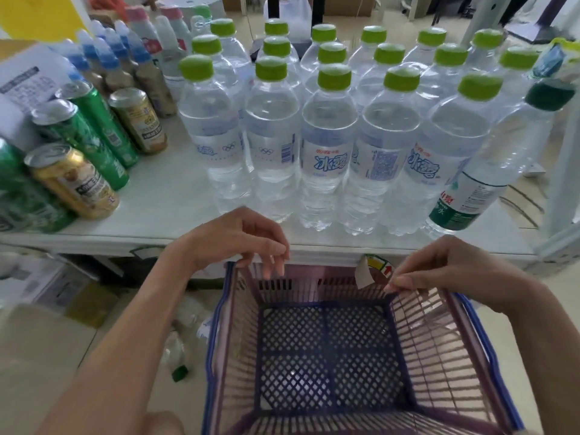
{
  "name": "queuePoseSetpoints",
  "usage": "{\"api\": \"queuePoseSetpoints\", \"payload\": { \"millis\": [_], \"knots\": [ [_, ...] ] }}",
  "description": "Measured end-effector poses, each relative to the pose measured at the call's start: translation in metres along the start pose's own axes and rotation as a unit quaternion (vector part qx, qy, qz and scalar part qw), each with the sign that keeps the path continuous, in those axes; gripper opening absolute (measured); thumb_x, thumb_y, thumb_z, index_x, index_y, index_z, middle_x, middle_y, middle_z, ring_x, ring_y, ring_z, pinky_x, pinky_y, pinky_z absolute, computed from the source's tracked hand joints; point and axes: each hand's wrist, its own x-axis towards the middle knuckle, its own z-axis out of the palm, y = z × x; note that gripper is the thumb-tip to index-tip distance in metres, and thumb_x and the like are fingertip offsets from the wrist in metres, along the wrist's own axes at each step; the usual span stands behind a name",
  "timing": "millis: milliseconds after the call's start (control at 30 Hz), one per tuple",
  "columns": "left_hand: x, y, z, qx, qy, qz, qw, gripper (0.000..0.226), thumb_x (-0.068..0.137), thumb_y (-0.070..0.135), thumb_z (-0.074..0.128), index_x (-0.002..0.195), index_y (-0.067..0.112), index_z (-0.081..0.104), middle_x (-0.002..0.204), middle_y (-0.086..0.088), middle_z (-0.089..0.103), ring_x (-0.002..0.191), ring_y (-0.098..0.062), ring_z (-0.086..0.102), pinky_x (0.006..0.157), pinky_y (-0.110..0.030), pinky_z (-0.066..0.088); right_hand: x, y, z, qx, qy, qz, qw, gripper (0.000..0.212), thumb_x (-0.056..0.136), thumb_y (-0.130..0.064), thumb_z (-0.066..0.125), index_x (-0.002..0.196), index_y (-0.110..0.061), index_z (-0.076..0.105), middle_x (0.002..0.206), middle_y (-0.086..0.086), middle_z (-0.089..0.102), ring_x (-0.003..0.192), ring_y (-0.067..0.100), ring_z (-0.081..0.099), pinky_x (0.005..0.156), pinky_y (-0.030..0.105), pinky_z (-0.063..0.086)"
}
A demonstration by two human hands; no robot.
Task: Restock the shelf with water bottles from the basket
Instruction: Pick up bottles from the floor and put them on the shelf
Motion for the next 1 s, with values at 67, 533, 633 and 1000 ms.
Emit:
{"api": "queuePoseSetpoints", "payload": {
  "millis": [67,533,633,1000],
  "knots": [
    [-0.019,0.0,-0.002,0.007,-0.042,-0.046,0.998,0.017,0.1,0.01,0.062,0.098,-0.001,0.075,0.089,-0.017,0.079,0.073,-0.028,0.071,0.052,-0.025,0.041,0.016,-0.007,0.022,-0.037,-0.079,-0.017,0.996,0.012,0.088,-0.014,0.075,0.096,-0.015,0.084,0.096,0.007,0.08,0.092,0.024,0.075,0.085,0.031,0.058],
    [-0.162,-0.251,0.023,0.144,0.337,-0.449,0.815,0.016,0.091,0.021,0.06,0.091,0.009,0.072,0.089,-0.009,0.072,0.085,-0.028,0.069,0.069,-0.031,0.05,0.137,-0.085,0.219,-0.211,-0.211,-0.179,0.938,0.012,0.092,-0.02,0.075,0.097,-0.03,0.078,0.088,-0.016,0.077,0.083,-0.004,0.072,0.079,0.014,0.056],
    [-0.156,-0.292,0.027,0.066,0.403,-0.488,0.771,0.03,0.088,0.031,0.066,0.108,0.009,0.069,0.103,-0.013,0.073,0.096,-0.033,0.071,0.082,-0.037,0.058,0.191,-0.1,0.273,-0.321,-0.207,-0.17,0.908,0.018,0.093,-0.017,0.069,0.106,-0.028,0.075,0.099,-0.012,0.073,0.091,0.002,0.069,0.085,0.024,0.059],
    [-0.123,-0.343,0.023,-0.085,0.454,-0.531,0.71,0.073,0.089,0.059,0.066,0.134,0.003,0.056,0.131,-0.019,0.063,0.117,-0.036,0.063,0.094,-0.039,0.052,0.312,-0.004,0.397,-0.527,-0.196,0.084,0.822,0.038,0.1,-0.021,0.059,0.135,-0.007,0.057,0.135,0.016,0.06,0.123,0.033,0.059,0.098,0.04,0.051]
  ]
}}
